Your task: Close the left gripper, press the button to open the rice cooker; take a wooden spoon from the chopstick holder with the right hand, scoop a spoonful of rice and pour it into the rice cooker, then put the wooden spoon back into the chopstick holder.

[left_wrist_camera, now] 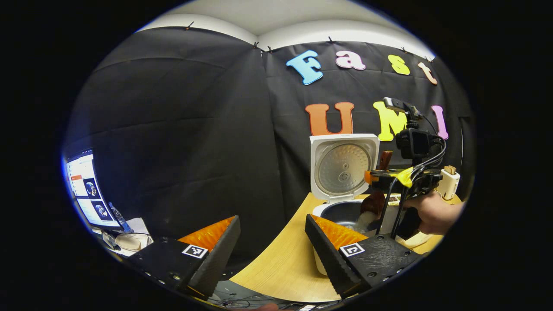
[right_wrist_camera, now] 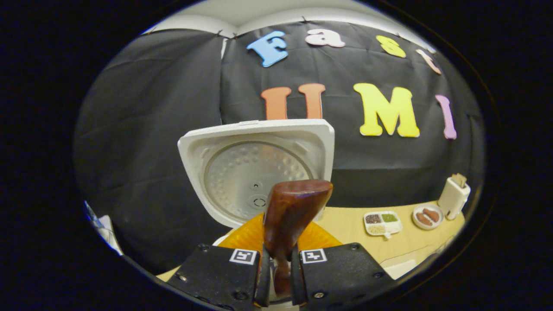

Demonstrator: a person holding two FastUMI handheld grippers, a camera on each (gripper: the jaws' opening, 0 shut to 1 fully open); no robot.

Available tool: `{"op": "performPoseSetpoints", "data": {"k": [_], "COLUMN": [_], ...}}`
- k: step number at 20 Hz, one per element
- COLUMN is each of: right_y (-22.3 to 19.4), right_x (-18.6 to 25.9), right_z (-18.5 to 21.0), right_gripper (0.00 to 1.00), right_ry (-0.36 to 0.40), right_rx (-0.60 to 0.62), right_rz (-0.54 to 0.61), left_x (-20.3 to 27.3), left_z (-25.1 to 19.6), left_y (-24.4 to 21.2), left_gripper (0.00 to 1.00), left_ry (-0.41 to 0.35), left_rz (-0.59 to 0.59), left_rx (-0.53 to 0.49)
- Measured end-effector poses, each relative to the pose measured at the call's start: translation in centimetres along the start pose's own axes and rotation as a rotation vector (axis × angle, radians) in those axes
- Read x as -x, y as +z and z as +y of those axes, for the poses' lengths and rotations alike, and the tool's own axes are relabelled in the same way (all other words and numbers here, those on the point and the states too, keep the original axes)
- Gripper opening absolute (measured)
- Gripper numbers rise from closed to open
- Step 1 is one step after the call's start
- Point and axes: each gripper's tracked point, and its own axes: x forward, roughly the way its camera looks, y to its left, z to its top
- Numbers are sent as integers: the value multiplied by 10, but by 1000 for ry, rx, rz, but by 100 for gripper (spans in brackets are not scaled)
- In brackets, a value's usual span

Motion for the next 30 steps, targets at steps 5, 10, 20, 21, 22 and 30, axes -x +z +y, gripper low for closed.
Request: {"op": "performPoseSetpoints", "data": {"k": [5, 10, 20, 21, 22, 30], "right_y": [5, 2, 51, 59, 69, 77], "right_x": [9, 17, 39, 45, 52, 130], "right_z": [38, 53, 16, 1, -18, -221], "right_gripper": [24, 24, 24, 24, 24, 24], "right_ry": [72, 114, 180, 169, 148, -93], "right_rx": [312, 426, -163, -257, -308, -316], "right_rz": [-45, -65, -82, -89, -105, -206], "left_x": [3, 7, 8, 8, 8, 20], "left_z": [2, 5, -6, -9, -14, -84], "left_y": [0, 1, 11, 12, 14, 48], "left_gripper": [95, 95, 95, 95, 95, 95], "left_ry": [6, 14, -15, -22, -31, -125], "left_rz": [-3, -3, -9, -7, -6, -58], "left_rx": [-5, -4, -13, -17, -22, -56]}}
